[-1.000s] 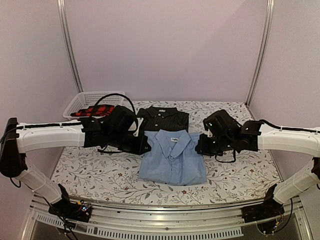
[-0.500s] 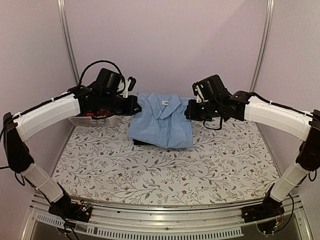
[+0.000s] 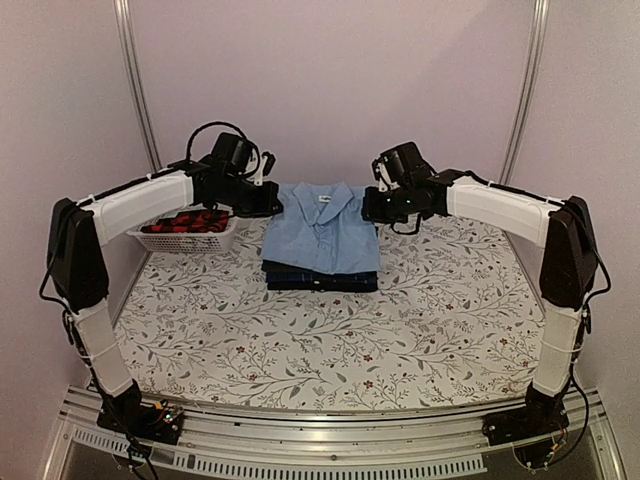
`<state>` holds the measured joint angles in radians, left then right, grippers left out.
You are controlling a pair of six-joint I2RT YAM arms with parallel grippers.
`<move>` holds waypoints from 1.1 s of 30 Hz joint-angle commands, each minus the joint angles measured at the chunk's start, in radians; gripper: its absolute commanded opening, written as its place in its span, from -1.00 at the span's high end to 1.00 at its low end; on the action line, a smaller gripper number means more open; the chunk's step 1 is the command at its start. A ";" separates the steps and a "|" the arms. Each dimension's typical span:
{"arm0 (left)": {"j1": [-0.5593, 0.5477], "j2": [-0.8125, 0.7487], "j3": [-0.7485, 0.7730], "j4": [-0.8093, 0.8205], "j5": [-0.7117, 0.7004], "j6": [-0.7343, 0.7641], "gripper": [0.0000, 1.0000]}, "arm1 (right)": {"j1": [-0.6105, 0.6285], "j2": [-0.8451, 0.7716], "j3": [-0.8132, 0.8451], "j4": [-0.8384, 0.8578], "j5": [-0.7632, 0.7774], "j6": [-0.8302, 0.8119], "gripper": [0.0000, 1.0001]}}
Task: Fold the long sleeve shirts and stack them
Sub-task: Place the square-folded shirt on the square-folded shirt.
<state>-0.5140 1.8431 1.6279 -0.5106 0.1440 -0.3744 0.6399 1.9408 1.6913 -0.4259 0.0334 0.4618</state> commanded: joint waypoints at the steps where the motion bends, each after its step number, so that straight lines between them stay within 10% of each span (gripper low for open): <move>1: 0.045 0.027 0.059 0.028 0.062 0.011 1.00 | -0.012 0.041 0.063 0.020 -0.065 -0.020 1.00; 21: 0.089 0.279 0.118 -0.003 0.031 -0.038 1.00 | -0.082 0.224 0.073 0.052 -0.101 -0.040 1.00; 26: 0.095 0.300 0.124 -0.029 -0.002 -0.041 1.00 | -0.087 0.210 0.062 0.034 -0.067 -0.048 0.52; 33: 0.100 0.263 0.120 -0.063 -0.090 -0.038 0.34 | -0.076 0.106 0.082 -0.062 0.049 -0.072 0.02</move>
<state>-0.4271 2.1372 1.7542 -0.5411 0.1192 -0.4171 0.5560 2.1574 1.7550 -0.4332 -0.0036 0.4114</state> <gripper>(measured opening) 0.253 0.463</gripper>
